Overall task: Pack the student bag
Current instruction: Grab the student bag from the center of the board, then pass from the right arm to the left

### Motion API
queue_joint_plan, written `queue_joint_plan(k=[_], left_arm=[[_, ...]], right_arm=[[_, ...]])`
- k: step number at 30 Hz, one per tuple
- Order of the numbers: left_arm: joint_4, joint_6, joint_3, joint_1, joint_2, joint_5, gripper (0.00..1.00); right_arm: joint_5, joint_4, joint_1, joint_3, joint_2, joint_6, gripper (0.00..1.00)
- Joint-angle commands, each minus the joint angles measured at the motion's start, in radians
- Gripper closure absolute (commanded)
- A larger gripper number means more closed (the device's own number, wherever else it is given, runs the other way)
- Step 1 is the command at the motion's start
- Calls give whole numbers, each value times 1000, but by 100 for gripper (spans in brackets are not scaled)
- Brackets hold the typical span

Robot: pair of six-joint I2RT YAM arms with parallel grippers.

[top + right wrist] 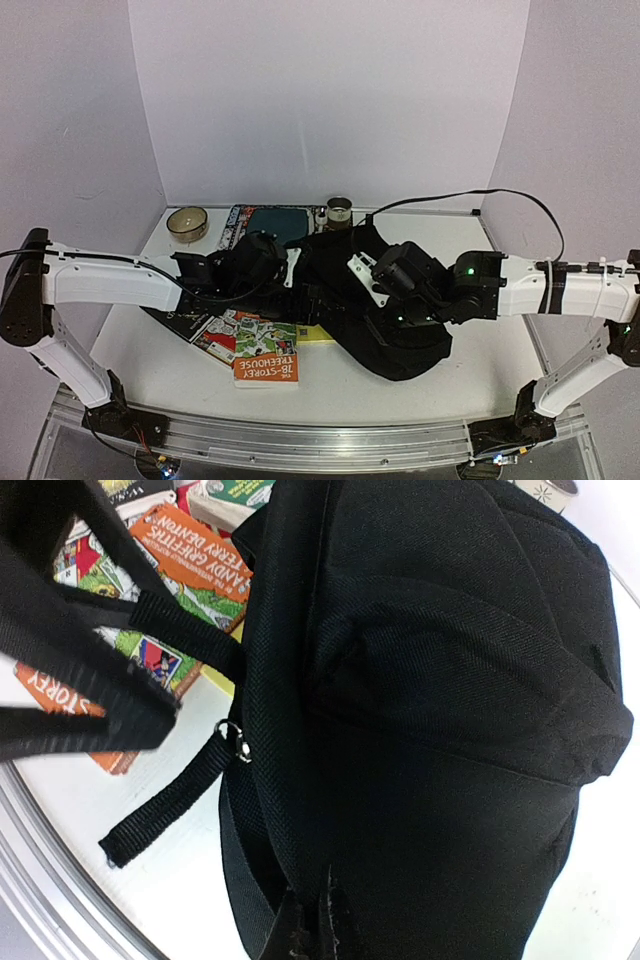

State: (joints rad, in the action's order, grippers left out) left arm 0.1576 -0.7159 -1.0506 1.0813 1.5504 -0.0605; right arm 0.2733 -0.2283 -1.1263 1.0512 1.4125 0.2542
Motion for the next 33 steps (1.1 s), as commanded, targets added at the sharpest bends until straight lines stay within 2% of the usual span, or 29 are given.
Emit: queue_joint_plan(k=[1,6,11,20,22,24,25,27,28,29,33], left_arm=[[-99,-34,29,3,-70,-18,31],[-128,-94,30,-32,-81,14,27],[-152,-146,13,-86,-24,-34,26],[-222,-146,-94,-109,100,-119,38],[-227,-155,-108,-115,119,-131,45],[-235,-160,-119,-116,132,-145,56],[-242,-162,-124,-116,134,-155,65],[-256,-172,-128,-117,132,-164,91],[-258,-179,-128,-116,129,-162,97],[-260,-185,-128,-116,125,-160,100],[-262,-216,-136,-116,110,-136,100]], right_arm=[[23,29,5,59,23,-16,100],[21,37,5,47,24,-23,100],[13,59,5,34,5,-31,100],[25,88,6,20,-4,-52,100],[25,95,6,17,-6,-54,100],[30,102,6,13,-6,-57,100],[34,104,6,12,-6,-58,100],[46,105,7,10,-6,-59,100],[50,106,8,10,-6,-59,100],[54,106,8,11,-6,-57,100],[23,104,8,13,-27,-48,99]])
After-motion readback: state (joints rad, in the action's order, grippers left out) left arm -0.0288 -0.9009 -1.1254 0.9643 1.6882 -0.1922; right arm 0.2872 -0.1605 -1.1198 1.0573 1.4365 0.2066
